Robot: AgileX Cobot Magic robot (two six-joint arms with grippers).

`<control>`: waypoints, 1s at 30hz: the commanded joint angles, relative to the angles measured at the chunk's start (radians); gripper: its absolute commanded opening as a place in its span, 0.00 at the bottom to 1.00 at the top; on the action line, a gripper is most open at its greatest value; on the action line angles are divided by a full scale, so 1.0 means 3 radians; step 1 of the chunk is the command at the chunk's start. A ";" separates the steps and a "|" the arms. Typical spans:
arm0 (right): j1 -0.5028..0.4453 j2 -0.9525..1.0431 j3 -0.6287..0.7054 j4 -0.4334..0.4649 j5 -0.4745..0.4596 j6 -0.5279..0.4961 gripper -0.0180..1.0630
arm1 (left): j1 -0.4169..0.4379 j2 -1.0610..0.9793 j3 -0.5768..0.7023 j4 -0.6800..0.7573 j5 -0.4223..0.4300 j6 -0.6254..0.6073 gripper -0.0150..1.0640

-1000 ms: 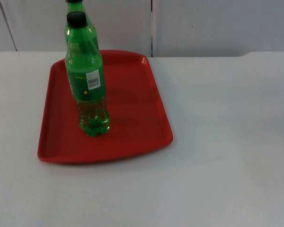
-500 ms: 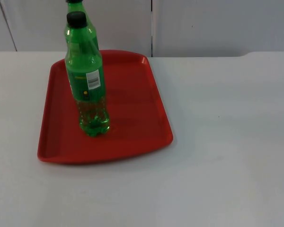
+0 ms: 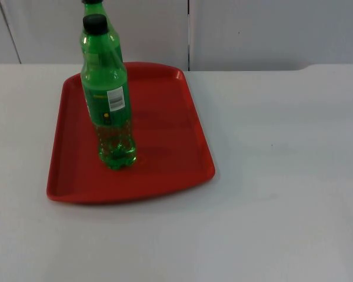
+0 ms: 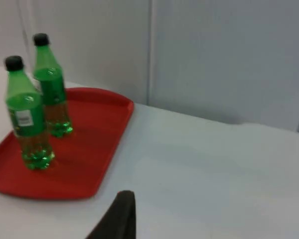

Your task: Place the bottle upright on the tray.

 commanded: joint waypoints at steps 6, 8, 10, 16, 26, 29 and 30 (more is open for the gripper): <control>0.0000 -0.0464 0.0068 -0.0107 0.0436 0.0102 0.98 | -0.0014 -0.0015 0.0011 0.0011 -0.0003 0.0002 0.99; 0.0000 -0.0531 0.0068 -0.0107 0.0516 0.0102 0.98 | -0.0014 -0.0015 0.0011 0.0011 -0.0003 0.0002 0.99; 0.0000 -0.0597 0.0068 -0.0107 0.0654 0.0102 0.98 | -0.0014 -0.0015 0.0011 0.0011 -0.0003 0.0002 0.99; 0.0000 -0.0597 0.0145 -0.0101 0.0799 0.0102 0.98 | -0.0014 -0.0015 0.0011 0.0011 -0.0003 0.0002 0.99; 0.0000 -0.0597 0.0320 -0.0192 0.0765 0.0167 0.98 | -0.0014 -0.0015 0.0011 0.0011 -0.0003 0.0002 0.99; 0.0000 -0.0597 0.0358 -0.0192 0.0847 0.0193 0.98 | -0.0014 -0.0015 0.0011 0.0011 -0.0003 0.0002 0.99; 0.0000 -0.0597 0.0388 -0.0192 0.0887 0.0229 0.98 | -0.0014 -0.0015 0.0011 0.0011 -0.0003 0.0002 0.99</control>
